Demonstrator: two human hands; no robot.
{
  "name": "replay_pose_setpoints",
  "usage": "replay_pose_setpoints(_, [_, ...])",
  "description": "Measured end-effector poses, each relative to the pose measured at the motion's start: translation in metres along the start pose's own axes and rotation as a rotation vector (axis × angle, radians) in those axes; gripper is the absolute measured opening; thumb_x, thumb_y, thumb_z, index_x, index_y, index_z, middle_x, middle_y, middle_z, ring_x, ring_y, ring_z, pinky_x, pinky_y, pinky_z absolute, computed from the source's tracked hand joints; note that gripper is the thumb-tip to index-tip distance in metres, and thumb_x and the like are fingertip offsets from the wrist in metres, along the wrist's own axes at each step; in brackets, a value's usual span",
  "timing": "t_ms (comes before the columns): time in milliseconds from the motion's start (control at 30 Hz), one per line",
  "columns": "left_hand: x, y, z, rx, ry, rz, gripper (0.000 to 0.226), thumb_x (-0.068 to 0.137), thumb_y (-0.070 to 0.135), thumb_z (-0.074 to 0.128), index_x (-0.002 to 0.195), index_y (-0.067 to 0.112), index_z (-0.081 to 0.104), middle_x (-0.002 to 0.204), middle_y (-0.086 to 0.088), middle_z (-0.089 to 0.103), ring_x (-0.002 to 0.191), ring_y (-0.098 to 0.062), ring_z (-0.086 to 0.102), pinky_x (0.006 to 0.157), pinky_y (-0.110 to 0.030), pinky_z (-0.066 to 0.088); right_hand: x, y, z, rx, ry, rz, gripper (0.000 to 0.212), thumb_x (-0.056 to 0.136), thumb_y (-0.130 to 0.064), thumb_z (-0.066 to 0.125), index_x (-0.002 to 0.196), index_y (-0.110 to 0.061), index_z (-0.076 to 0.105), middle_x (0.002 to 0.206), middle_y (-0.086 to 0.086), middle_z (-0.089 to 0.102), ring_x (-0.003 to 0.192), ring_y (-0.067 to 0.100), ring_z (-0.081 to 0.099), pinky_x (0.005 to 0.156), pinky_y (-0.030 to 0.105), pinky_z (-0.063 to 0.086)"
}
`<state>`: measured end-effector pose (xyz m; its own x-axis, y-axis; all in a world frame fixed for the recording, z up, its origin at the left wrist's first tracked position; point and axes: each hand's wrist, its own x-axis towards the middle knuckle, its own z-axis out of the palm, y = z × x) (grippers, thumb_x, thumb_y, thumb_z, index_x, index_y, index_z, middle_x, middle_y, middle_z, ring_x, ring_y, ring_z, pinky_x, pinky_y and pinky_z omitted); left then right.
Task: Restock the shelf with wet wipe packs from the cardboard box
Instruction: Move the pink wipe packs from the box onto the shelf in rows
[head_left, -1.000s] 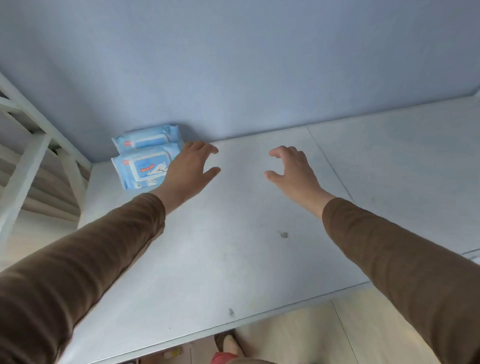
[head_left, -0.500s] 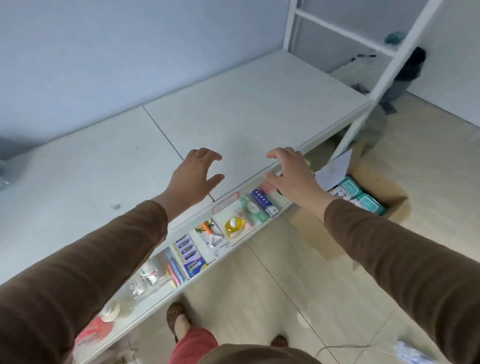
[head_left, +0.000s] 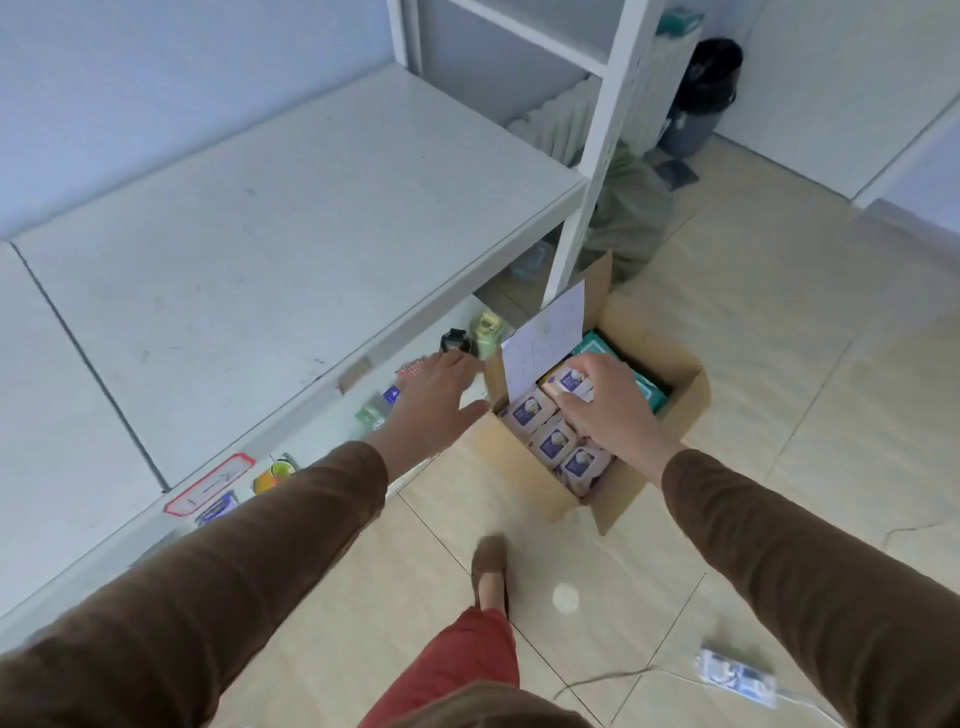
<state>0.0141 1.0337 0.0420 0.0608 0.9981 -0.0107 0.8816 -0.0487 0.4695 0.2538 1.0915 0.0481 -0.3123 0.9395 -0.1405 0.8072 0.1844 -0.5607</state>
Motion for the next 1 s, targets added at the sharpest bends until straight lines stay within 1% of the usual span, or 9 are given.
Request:
replay_pose_setpoints(133, [0.053,0.013,0.049,-0.057,-0.114,-0.048,0.045,0.09,0.033,0.066,0.131,0.019,0.055,0.132,0.0,0.054,0.122,-0.022,0.048,0.102,-0.036,0.041,0.035,0.06,-0.009,0.047,-0.043,0.133,0.038,0.093,-0.028,0.066,0.128,-0.022,0.053,0.126,-0.002,0.055,0.119,0.017,0.05,0.097,0.033,0.045])
replay_pose_setpoints(267, [0.096,0.028,0.085,-0.098,-0.207,-0.149,0.047,0.089,0.031,0.066,0.132,0.018,0.054,0.133,-0.004,0.053,0.124,-0.025,0.047,0.103,-0.039,0.041,0.064,0.112,-0.016,0.092,-0.102,0.232,0.042,0.092,-0.036,0.066,0.13,-0.024,0.052,0.124,-0.004,0.054,0.114,0.015,0.054,0.087,0.029,0.046])
replay_pose_setpoints(367, [0.121,0.037,0.114,-0.115,-0.271,-0.228,0.049,0.09,0.032,0.065,0.134,0.016,0.051,0.134,-0.006,0.052,0.124,-0.026,0.046,0.103,-0.039,0.04,0.089,0.149,-0.019,0.11,-0.161,0.251,0.042,0.094,-0.028,0.065,0.132,-0.02,0.051,0.121,-0.005,0.052,0.117,0.016,0.055,0.088,0.026,0.043])
replay_pose_setpoints(500, [0.146,0.047,0.157,-0.145,-0.304,-0.385,0.048,0.089,0.031,0.064,0.134,0.016,0.051,0.129,-0.006,0.053,0.12,-0.026,0.049,0.099,-0.04,0.044,0.127,0.197,-0.017,0.137,-0.254,0.261,0.046,0.094,-0.027,0.064,0.137,-0.02,0.049,0.135,-0.002,0.055,0.121,0.013,0.054,0.088,0.025,0.04])
replay_pose_setpoints(600, [0.162,0.057,0.196,-0.174,-0.314,-0.525,0.053,0.088,0.034,0.064,0.136,0.018,0.049,0.128,-0.005,0.053,0.119,-0.025,0.051,0.097,-0.039,0.046,0.157,0.231,-0.014,0.116,-0.35,0.239,0.05,0.096,-0.026,0.062,0.143,-0.017,0.046,0.14,0.001,0.053,0.123,0.014,0.052,0.089,0.023,0.036])
replay_pose_setpoints(700, [0.175,0.06,0.241,-0.231,-0.313,-0.657,0.049,0.086,0.034,0.062,0.131,0.019,0.052,0.127,-0.005,0.056,0.115,-0.027,0.055,0.093,-0.042,0.049,0.189,0.265,-0.002,0.081,-0.454,0.192,0.051,0.096,-0.024,0.061,0.144,-0.013,0.045,0.141,0.004,0.052,0.129,0.02,0.051,0.094,0.027,0.04])
replay_pose_setpoints(800, [0.185,0.052,0.285,-0.277,-0.292,-0.771,0.04,0.082,0.034,0.061,0.118,0.017,0.057,0.114,-0.008,0.061,0.103,-0.03,0.06,0.085,-0.044,0.053,0.222,0.295,0.022,0.019,-0.513,0.164,0.049,0.095,-0.023,0.062,0.14,-0.011,0.048,0.137,0.007,0.055,0.124,0.024,0.055,0.094,0.03,0.042])
replay_pose_setpoints(933, [0.191,0.024,0.331,-0.343,-0.216,-0.958,0.03,0.081,0.027,0.066,0.107,0.013,0.065,0.102,-0.005,0.066,0.09,-0.024,0.062,0.071,-0.032,0.049,0.262,0.326,0.066,0.036,-0.573,0.178,0.057,0.094,-0.026,0.064,0.146,-0.013,0.043,0.147,0.005,0.05,0.13,0.023,0.052,0.099,0.03,0.041])
replay_pose_setpoints(1000, [0.194,0.008,0.352,-0.346,-0.174,-1.02,0.023,0.08,0.028,0.067,0.097,0.015,0.06,0.096,-0.003,0.064,0.088,-0.023,0.061,0.067,-0.029,0.044,0.28,0.34,0.089,0.034,-0.594,0.189,0.061,0.094,-0.025,0.065,0.148,-0.012,0.04,0.15,0.006,0.047,0.133,0.024,0.049,0.102,0.029,0.039])
